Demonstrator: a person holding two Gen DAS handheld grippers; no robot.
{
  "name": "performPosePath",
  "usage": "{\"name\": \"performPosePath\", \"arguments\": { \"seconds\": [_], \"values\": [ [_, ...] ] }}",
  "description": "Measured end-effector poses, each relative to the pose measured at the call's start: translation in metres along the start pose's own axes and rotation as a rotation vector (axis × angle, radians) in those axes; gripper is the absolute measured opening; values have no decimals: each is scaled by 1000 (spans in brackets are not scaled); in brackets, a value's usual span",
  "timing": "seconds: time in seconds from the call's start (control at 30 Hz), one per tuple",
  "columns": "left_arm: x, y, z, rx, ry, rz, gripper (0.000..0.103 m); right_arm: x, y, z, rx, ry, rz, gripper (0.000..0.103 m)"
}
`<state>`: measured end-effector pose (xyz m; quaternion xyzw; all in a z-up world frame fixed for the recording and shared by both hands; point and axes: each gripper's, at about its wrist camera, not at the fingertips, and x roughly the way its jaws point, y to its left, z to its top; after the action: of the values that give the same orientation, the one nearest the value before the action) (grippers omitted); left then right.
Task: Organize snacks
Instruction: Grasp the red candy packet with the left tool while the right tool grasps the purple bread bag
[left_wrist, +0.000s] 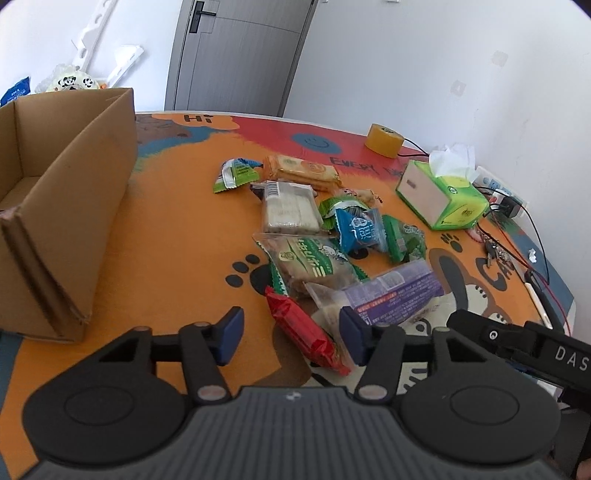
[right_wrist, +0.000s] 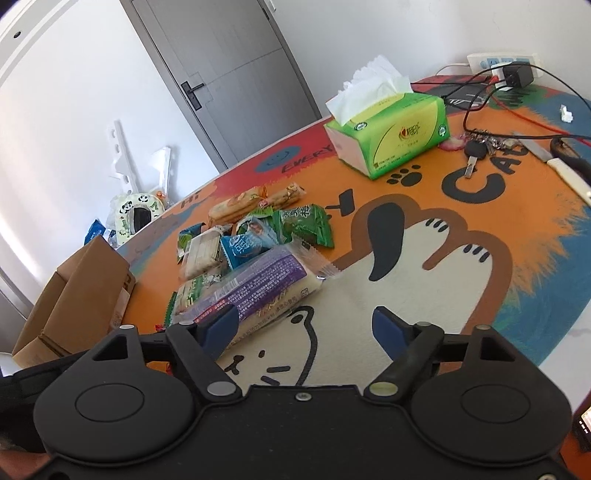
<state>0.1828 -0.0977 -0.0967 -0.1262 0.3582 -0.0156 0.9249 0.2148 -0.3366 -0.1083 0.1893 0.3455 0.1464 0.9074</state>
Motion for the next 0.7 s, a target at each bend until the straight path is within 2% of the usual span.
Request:
{"name": "performPosePath", "arguments": {
  "seconds": [0.17,0.33,0.4,0.53,0.7],
  "values": [
    [7,3,0,-2,0,2,52,14,7,1,8,13,24,76],
    [9,5,1,-3,9,-44,33,28,21,3,3,28,27,76],
    [8,8,2,-10,17,-60,29,32,27,4,-3,33,29,77],
    [4,17,4,-34,16,-54,25,38,36,4,-11,45,30,77],
    [1,30,7,-58,4,-30,25,46,47,5,-26,49,19,80]
  ]
}}
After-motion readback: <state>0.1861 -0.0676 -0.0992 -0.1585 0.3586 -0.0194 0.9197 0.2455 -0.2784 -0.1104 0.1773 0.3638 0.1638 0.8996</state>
